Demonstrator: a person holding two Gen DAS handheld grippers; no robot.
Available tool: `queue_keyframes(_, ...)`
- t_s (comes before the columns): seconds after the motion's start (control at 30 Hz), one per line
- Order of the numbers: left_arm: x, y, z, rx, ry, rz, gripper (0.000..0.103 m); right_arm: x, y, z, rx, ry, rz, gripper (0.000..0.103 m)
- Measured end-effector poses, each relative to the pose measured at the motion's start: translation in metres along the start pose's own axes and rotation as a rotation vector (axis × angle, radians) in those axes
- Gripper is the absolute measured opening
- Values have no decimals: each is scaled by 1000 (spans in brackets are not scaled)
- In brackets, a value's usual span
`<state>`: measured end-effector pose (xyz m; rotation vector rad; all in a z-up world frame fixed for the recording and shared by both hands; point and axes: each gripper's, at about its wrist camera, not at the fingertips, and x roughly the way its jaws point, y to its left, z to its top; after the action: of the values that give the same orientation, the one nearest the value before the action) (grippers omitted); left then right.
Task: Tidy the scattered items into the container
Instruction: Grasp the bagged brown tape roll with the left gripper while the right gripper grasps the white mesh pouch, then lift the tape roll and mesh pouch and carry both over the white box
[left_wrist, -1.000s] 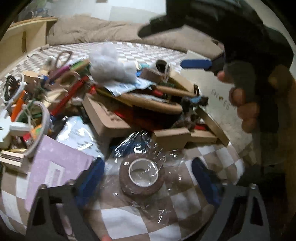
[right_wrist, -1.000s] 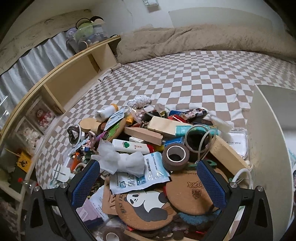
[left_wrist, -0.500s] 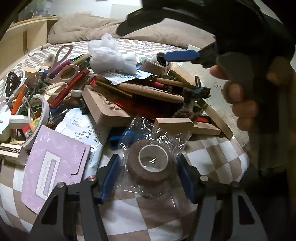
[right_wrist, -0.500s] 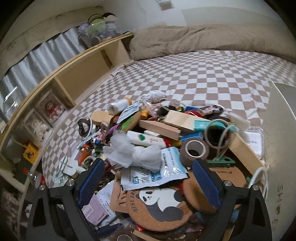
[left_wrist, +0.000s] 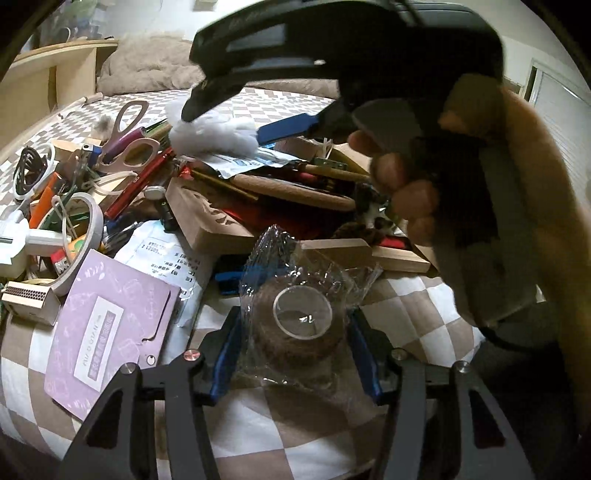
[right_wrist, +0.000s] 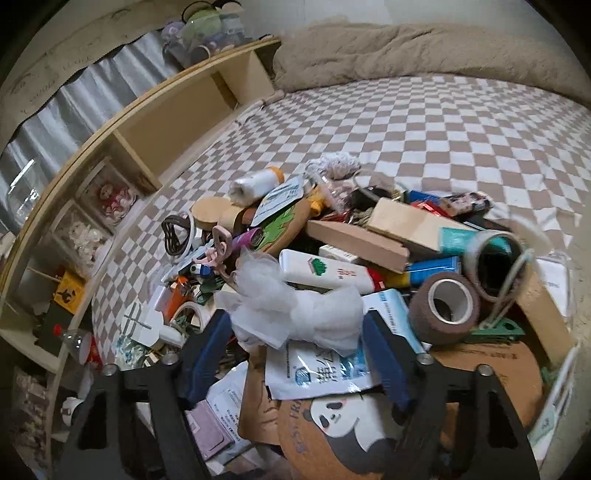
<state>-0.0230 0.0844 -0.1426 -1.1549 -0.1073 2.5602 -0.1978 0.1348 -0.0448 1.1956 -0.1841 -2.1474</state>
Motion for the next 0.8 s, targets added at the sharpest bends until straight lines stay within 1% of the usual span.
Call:
queue_keyframes(0.03, 1, 0, 1, -2, -1, 1, 55, 3, 1, 1, -5, 8, -3, 66)
queue_keyframes(0.1, 1, 2, 1, -9, -1, 3, 55, 8, 2, 2, -14, 20, -4, 65)
queue_keyframes(0.37, 0, 5, 5, -26, -8, 7, 55, 15, 8, 3, -27, 60, -26, 66)
queue_keyframes(0.4, 0, 5, 5, -25, -10, 7, 55, 15, 8, 3, -26, 65, -38, 68)
queue_keyframes(0.43, -1, 5, 5, -23, -11, 7, 55, 16, 8, 4, -19, 67, -51, 73)
queue_keyframes(0.5, -3, 6, 6, -19, -17, 4, 55, 17, 8, 6, -6, 63, -70, 80)
queue_keyframes(0.63, -7, 7, 7, -21, -32, 0, 55, 22, 10, 10, 35, 64, -71, 80)
queue_keyframes(0.77, -12, 12, 7, -43, -47, -4, 55, 24, 9, 10, 55, 51, -94, 80)
queue_keyframes(0.8, -13, 14, 8, -49, -51, -4, 55, 24, 9, 10, 53, 46, -95, 75)
